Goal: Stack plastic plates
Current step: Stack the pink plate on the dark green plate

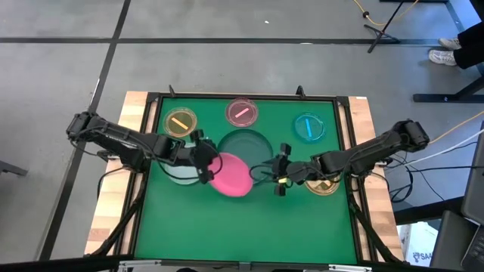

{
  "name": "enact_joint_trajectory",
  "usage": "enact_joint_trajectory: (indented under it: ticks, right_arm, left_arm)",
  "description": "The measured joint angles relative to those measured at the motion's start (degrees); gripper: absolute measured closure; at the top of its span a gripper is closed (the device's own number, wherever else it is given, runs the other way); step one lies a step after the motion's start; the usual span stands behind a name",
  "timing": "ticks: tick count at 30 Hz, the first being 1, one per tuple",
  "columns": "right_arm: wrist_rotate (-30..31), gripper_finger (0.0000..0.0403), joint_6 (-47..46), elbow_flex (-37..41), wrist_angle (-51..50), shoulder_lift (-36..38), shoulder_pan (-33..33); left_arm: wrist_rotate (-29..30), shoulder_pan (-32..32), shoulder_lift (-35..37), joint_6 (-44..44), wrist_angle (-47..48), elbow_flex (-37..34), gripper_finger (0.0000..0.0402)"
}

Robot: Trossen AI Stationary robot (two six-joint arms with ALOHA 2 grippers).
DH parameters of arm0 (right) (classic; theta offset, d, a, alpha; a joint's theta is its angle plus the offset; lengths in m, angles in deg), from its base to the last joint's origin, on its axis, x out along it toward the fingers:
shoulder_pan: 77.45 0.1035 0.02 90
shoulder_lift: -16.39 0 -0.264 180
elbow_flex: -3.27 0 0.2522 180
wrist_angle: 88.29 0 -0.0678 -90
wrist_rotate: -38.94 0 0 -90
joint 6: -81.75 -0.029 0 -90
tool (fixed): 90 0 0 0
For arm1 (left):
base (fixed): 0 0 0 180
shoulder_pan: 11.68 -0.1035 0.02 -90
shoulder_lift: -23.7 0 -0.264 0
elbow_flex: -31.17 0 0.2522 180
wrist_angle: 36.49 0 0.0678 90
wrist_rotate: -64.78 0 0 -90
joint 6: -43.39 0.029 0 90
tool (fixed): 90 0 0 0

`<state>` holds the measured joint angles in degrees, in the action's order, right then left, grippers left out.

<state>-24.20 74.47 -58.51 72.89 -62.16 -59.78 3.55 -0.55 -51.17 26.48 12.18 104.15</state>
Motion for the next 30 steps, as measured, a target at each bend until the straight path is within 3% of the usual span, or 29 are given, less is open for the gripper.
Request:
enact_joint_trajectory:
  ticks: [7, 14, 23, 30]
  right_arm:
    - [11.4, 0.0256, -3.4, 0.0, -8.9, 1.3, 0.0]
    - [23.7, 0.0256, -13.1, 0.0, -23.7, 1.3, -0.1]
    - [24.6, 0.0256, -16.7, 0.0, -26.9, 1.2, -0.1]
    - [24.6, 0.0256, -16.7, 0.0, -26.9, 1.2, -0.1]
  left_arm:
    - [1.8, -4.6, 0.0, 4.9, -7.7, 0.0, 0.0382]
    - [0.4, -9.8, -0.7, 7.8, -9.6, 0.0, 0.0382]
    - [-0.1, -13.7, -7.1, 8.6, -11.6, 0.0, 0.0382]
    - [-5.6, -15.1, -12.1, 8.6, -12.0, 0.0, 0.0382]
